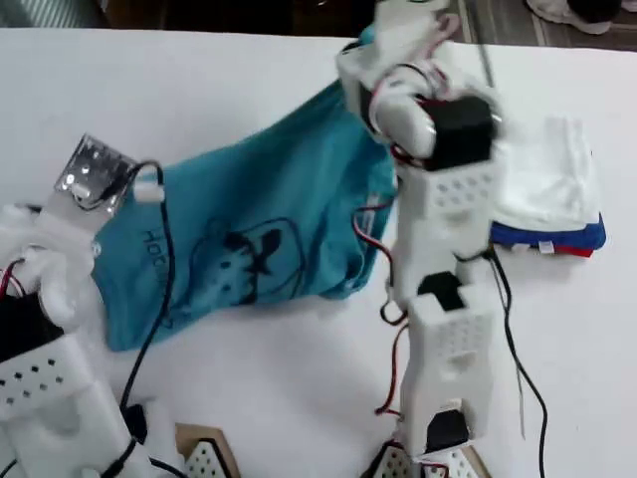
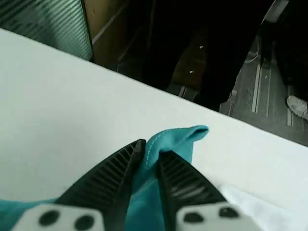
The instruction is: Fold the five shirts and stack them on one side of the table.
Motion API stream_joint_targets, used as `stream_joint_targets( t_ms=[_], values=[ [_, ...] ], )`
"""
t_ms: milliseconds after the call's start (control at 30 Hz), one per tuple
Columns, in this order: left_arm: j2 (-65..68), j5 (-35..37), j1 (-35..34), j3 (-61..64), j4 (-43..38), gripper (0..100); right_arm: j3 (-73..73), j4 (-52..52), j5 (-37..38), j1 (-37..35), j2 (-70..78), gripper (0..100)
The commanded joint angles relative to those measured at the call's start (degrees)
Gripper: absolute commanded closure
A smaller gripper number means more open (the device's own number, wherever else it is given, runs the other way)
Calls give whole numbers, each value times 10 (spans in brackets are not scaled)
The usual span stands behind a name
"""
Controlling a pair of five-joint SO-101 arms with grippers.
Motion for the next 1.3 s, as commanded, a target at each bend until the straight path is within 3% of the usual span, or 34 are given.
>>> stream_joint_targets(
  t_ms=[0, 233, 400, 767, 1267],
  values=[
    [-5, 0, 13, -55, 12, 975, 19, 12, 4, 16, -51, 979],
    [-8, 8, 11, -85, 18, 975, 18, 12, 4, 43, -93, 979],
    [-10, 46, 12, -182, 17, 975, 18, 12, 4, 44, -189, 979],
    [-10, 55, 13, -378, 17, 975, 19, 11, 12, 40, -368, 979],
    [-11, 59, 14, -425, 18, 975, 19, -1, 41, 18, -444, 979]
  ],
)
